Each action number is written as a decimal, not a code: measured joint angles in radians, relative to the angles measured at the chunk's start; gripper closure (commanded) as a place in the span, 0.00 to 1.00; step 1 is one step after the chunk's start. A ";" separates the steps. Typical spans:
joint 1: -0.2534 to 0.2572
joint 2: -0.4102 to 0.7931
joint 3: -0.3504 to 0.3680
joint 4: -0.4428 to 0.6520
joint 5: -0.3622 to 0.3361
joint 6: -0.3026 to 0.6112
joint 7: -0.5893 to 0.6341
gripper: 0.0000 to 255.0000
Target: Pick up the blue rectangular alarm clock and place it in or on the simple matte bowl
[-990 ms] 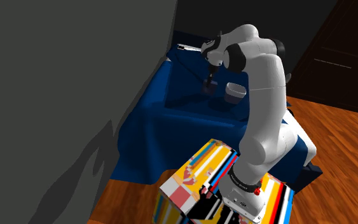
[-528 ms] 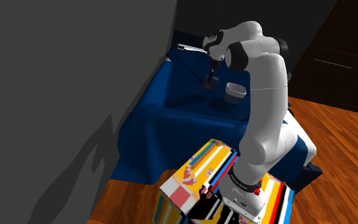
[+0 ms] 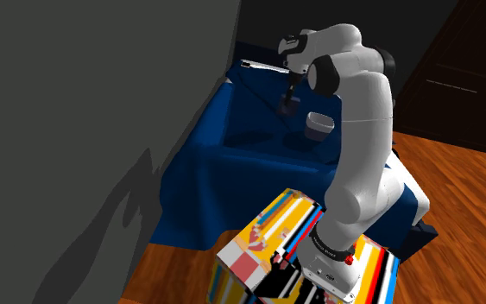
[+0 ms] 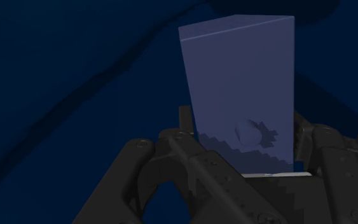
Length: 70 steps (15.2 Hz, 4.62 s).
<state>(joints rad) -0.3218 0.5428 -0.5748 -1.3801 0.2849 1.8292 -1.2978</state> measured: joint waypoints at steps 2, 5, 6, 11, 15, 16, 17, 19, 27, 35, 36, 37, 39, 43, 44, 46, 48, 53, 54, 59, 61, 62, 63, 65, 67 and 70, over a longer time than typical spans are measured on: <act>-0.001 -0.005 -0.002 0.023 -0.004 -0.026 0.004 1.00; -0.007 -0.008 -0.004 0.057 -0.007 -0.063 0.007 1.00; -0.009 -0.008 -0.004 0.072 -0.007 -0.077 0.008 1.00; -0.022 -0.005 -0.006 0.145 -0.008 -0.145 0.013 1.00; -0.038 0.000 -0.007 0.212 -0.007 -0.205 0.016 1.00; -0.040 0.002 -0.006 0.227 -0.006 -0.217 0.018 1.00; -0.045 0.008 -0.005 0.250 -0.004 -0.234 0.020 1.00; -0.066 0.005 -0.011 0.258 -0.003 -0.246 -0.003 1.00; -0.172 -0.038 -0.051 0.215 -0.009 -0.250 -0.154 1.00; -0.269 -0.036 -0.075 0.197 0.001 -0.237 -0.280 1.00; -0.266 -0.038 -0.075 0.180 0.000 -0.223 -0.282 1.00; -0.262 -0.042 -0.076 0.162 -0.001 -0.208 -0.284 1.00; -0.253 -0.047 -0.076 0.127 -0.004 -0.180 -0.284 1.00; -0.244 -0.047 -0.075 0.070 -0.002 -0.125 -0.290 1.00; -0.238 -0.051 -0.075 0.048 -0.004 -0.107 -0.289 1.00; -0.233 -0.050 -0.073 0.024 -0.003 -0.083 -0.291 1.00; -0.230 -0.046 -0.071 0.002 0.000 -0.057 -0.293 1.00; -0.226 -0.045 -0.070 -0.028 0.002 -0.028 -0.297 1.00; -0.226 -0.045 -0.070 -0.029 0.002 -0.027 -0.297 1.00; -0.227 -0.045 -0.070 -0.028 0.002 -0.027 -0.297 0.00; -0.227 -0.045 -0.070 -0.028 0.002 -0.027 -0.297 0.00; -0.227 -0.045 -0.070 -0.028 0.002 -0.027 -0.297 0.00; -0.227 -0.045 -0.070 -0.028 0.002 -0.027 -0.297 0.00; -0.231 -0.049 -0.072 0.010 -0.001 -0.066 -0.293 0.00; -0.244 -0.046 -0.074 0.077 -0.002 -0.128 -0.287 0.00; -0.248 -0.046 -0.075 0.099 -0.003 -0.150 -0.286 0.00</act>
<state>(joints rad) -0.5694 0.4967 -0.6495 -1.2815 0.2822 1.6796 -1.5834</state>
